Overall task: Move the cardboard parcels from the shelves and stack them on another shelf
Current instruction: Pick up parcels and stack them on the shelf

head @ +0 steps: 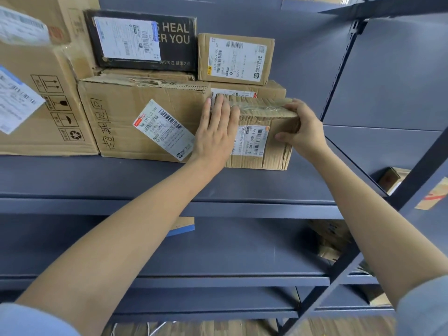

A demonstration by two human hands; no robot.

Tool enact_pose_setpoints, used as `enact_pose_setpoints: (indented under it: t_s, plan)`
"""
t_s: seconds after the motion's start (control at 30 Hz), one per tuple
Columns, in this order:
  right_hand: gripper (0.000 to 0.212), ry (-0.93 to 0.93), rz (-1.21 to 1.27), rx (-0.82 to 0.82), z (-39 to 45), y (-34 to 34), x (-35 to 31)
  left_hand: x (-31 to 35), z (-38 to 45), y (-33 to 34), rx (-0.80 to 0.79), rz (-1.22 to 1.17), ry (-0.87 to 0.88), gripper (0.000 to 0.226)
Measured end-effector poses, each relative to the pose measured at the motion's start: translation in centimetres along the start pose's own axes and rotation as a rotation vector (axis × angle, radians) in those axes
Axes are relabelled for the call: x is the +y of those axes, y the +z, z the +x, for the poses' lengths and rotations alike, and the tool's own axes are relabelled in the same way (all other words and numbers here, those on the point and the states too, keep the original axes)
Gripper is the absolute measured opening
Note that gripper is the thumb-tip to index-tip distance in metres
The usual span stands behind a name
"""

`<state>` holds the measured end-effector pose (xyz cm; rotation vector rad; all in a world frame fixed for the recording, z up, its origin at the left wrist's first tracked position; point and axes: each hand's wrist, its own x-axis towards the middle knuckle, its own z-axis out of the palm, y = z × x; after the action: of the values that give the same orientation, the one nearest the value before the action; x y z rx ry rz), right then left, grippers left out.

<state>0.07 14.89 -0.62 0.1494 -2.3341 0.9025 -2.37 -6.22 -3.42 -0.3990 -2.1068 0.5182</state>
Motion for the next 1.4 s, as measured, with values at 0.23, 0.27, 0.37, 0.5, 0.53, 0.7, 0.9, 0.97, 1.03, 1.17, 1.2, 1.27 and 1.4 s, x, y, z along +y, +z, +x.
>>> enact_pose_setpoints:
  t_s: [0.23, 0.27, 0.37, 0.5, 0.53, 0.7, 0.9, 0.97, 1.03, 1.17, 1.2, 1.27, 1.4]
  plan:
    - [0.070, -0.021, -0.001, -0.004, 0.8, 0.8, -0.1, 0.1, 0.7, -0.4, -0.170, -0.030, -0.024, 0.071]
    - [0.070, -0.021, -0.001, -0.003, 0.9, 0.9, -0.1, 0.1, 0.7, -0.4, -0.181, -0.048, -0.030, 0.070]
    - [0.071, -0.008, 0.003, 0.003, 1.2, 1.2, 0.0, 0.0, 0.9, 0.0, -0.183, -0.101, -0.029, 0.068]
    - [0.070, 0.002, -0.008, 0.001, 1.4, 1.3, 0.2, -0.1, 0.9, 0.5, -0.134, -0.173, -0.029, 0.064]
    - [0.070, 0.004, -0.010, -0.001, 1.4, 1.3, 0.2, -0.1, 0.9, 0.4, -0.141, -0.193, -0.025, 0.064]
    - [0.071, 0.027, -0.014, -0.014, 1.3, 1.3, 0.0, -0.5, 1.0, 2.2, 0.047, -0.291, 0.010, 0.068]
    - [0.093, 0.028, -0.384, 0.040, 0.0, 1.8, -0.7, -2.7, -2.1, 3.0, 0.188, -0.482, -0.009, 0.074]
    - [0.083, -0.071, -0.559, 0.053, -0.6, 2.4, -1.2, -3.8, -3.4, 3.6, 0.104, -0.473, -0.051, 0.077]
    - [0.077, -0.074, -0.627, 0.023, -0.7, 3.3, -1.6, -4.8, -4.2, 4.2, -0.031, -0.465, -0.053, 0.082]
    - [0.087, 0.017, -0.686, -0.013, -0.7, 3.8, -2.4, -5.7, -4.7, 4.3, -0.169, -0.455, 0.017, 0.087]
    - [0.093, 0.029, -0.699, -0.022, -0.8, 3.7, -2.7, -5.8, -4.8, 4.1, -0.163, -0.466, 0.026, 0.088]
    - [0.102, 0.041, -0.703, -0.015, -1.4, 3.4, -3.3, -5.9, -5.1, 3.7, -0.110, -0.508, 0.036, 0.088]
    - [0.094, 0.016, -0.609, 0.087, -4.0, 3.6, -4.3, -4.9, -6.1, 2.4, 0.089, -0.614, 0.085, 0.084]
